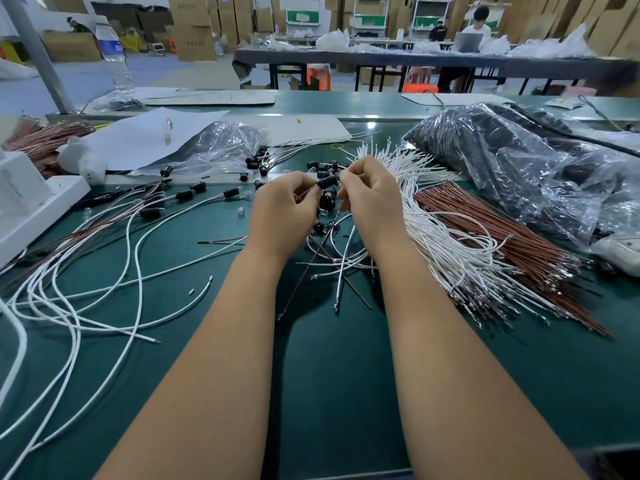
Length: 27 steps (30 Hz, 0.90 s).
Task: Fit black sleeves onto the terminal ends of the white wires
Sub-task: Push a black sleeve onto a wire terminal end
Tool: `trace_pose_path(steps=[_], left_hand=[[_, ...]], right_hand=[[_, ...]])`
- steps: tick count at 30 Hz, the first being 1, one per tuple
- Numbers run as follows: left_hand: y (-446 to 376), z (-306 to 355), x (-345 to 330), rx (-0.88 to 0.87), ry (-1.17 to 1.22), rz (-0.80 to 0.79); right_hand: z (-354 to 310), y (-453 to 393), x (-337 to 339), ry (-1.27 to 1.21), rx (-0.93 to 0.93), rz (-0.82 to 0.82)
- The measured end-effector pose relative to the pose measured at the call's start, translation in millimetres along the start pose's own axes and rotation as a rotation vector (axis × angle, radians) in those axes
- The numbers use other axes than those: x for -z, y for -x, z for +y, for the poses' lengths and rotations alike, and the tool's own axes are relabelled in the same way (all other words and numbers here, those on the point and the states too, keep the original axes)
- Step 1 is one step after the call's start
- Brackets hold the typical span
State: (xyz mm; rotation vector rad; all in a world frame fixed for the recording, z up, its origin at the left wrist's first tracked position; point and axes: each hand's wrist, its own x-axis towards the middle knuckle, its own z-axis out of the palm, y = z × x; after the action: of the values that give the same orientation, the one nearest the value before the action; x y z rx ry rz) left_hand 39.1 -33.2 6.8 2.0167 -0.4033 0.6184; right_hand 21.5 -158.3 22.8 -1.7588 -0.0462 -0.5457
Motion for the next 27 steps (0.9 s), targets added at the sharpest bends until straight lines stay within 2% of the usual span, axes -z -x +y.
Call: trace_pose_path(steps=[5,11,22,27], left_hand=[[-0.5,-0.5,-2.4,0.052,0.020,0.012],[-1.6,0.7,-3.6,0.069,0.003,0.000],[2.0,0.9,-5.9,0.048,-0.023,-0.011],[3.8,1.8,-5.5,0.086,0.003,-0.031]], right_hand=[[0.8,-0.2,-1.9,0.052,0.035,0.025],[2.3,-4.3,-0.6,-0.146,-0.096,0.021],[8.0,-6.4,-0.4,-0.029,0.028,0.048],[9.9,-5.7,-0.9,-0.107,-0.064,0.032]])
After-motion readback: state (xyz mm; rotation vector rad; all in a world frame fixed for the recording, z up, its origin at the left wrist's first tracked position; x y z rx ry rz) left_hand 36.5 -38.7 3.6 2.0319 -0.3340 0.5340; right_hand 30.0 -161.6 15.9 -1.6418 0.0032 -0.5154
